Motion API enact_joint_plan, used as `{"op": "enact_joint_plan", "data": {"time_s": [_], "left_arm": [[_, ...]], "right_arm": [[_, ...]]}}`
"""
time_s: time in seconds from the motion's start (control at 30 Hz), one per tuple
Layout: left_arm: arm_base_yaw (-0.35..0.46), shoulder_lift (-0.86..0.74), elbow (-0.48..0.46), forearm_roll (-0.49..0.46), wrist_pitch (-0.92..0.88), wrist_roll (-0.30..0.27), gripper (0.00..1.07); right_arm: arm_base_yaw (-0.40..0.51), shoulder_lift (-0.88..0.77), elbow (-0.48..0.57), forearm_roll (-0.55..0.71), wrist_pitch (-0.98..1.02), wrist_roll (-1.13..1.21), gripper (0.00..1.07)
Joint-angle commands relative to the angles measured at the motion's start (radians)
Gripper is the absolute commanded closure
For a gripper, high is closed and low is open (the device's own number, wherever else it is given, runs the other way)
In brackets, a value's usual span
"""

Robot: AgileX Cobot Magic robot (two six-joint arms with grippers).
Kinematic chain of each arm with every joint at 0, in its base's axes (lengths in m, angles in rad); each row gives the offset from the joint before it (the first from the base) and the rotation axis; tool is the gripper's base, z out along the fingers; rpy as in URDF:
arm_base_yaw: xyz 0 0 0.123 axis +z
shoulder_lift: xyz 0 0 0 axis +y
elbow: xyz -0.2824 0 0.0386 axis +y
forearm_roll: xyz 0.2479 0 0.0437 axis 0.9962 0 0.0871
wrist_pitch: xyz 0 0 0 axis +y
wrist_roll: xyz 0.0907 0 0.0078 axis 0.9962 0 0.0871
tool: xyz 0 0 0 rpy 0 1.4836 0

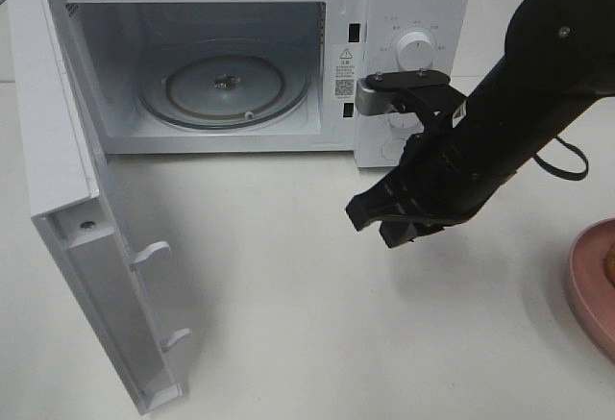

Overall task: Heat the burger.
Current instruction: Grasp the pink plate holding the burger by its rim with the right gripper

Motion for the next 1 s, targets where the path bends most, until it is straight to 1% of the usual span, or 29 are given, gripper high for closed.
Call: {"op": "enact_joint_plan", "data": {"time_s": [0.03,0.07,0.1,0.13,0.17,0.2,0.23,0.27,0.3,0.33,0.37,0.4,0.43,0.47,0.53,0.57,0.67,0.73,0.8,0.83,1.0], "left_arm": [[0.000,-0.015,0.003,-0.001,-0.014,-0.003,0.09],[0.000,-0.015,0.003,-0.001,-0.014,-0.003,0.09],[0.000,-0.015,0.003,-0.001,-0.014,-0.003,0.09],[0.000,-0.015,0.003,-0.001,-0.014,-0.003,0.09],[0.000,-0.015,0.003,-0.001,-0.014,-0.003,0.09],[0.000,-0.015,0.003,-0.001,-0.014,-0.003,0.09],[0.000,-0.015,0.003,-0.001,-0.014,-0.003,0.09],[0.000,-0.015,0.003,-0.001,-0.014,-0.003,0.09],[0.000,-0.015,0.003,-0.001,-0.014,-0.003,0.09],[0.000,-0.015,0.003,-0.001,-0.014,-0.003,0.09],[0.000,-0.015,0.003,-0.001,-0.014,-0.003,0.09],[0.000,-0.015,0.003,-0.001,-0.014,-0.003,0.09],[0.000,-0.015,0.003,-0.001,-0.014,-0.003,0.09],[0.000,-0.015,0.003,-0.001,-0.014,-0.003,0.09],[0.000,-0.015,0.003,-0.001,-0.014,-0.003,0.09],[0.000,-0.015,0.003,-0.001,-0.014,-0.003,0.09],[0.000,-0.015,0.003,-0.001,-0.014,-0.003,0.09],[0.000,-0.015,0.003,-0.001,-0.014,-0.003,0.09],[0.000,-0.015,0.003,-0.001,-0.014,-0.003,0.09],[0.000,-0.015,0.003,-0.001,-0.014,-0.003,0.09],[0.000,-0.015,0.003,-0.001,-0.014,-0.003,0.09]], "right_arm": [[-0.005,-0.028,-0.005,-0.060,0.076,0.019,0.90],[-0.005,-0.038,-0.005,-0.075,0.095,0.020,0.86],[-0.006,-0.057,-0.005,-0.113,0.130,0.020,0.74],[-0.006,-0.057,-0.005,-0.113,0.130,0.020,0.74],[-0.006,-0.063,-0.005,-0.130,0.149,0.021,0.66],[-0.019,-0.078,-0.005,-0.158,0.182,0.021,0.49],[-0.019,-0.078,-0.005,-0.158,0.182,0.021,0.49],[-0.038,-0.087,-0.005,-0.174,0.208,0.021,0.30],[-0.038,-0.087,-0.005,-0.174,0.208,0.021,0.30],[-0.047,-0.090,-0.005,-0.184,0.230,0.021,0.21],[-0.063,-0.094,-0.005,-0.201,0.266,0.021,0.07],[-0.063,-0.094,-0.005,-0.201,0.266,0.021,0.07],[-0.070,-0.094,-0.005,-0.211,0.286,0.021,0.04],[-0.089,-0.094,-0.005,-0.227,0.321,0.024,0.05],[-0.099,-0.094,-0.005,-0.234,0.330,0.028,0.06],[-0.123,-0.094,-0.005,-0.250,0.346,0.037,0.06],[-0.147,-0.094,-0.004,-0.271,0.350,0.055,0.07],[-0.185,-0.094,-0.004,-0.292,0.356,0.077,0.08],[-0.194,-0.094,-0.004,-0.297,0.356,0.081,0.08],[-0.220,-0.094,-0.004,-0.309,0.359,0.090,0.09],[-0.262,-0.094,0.009,-0.311,0.353,0.090,0.10]]}}
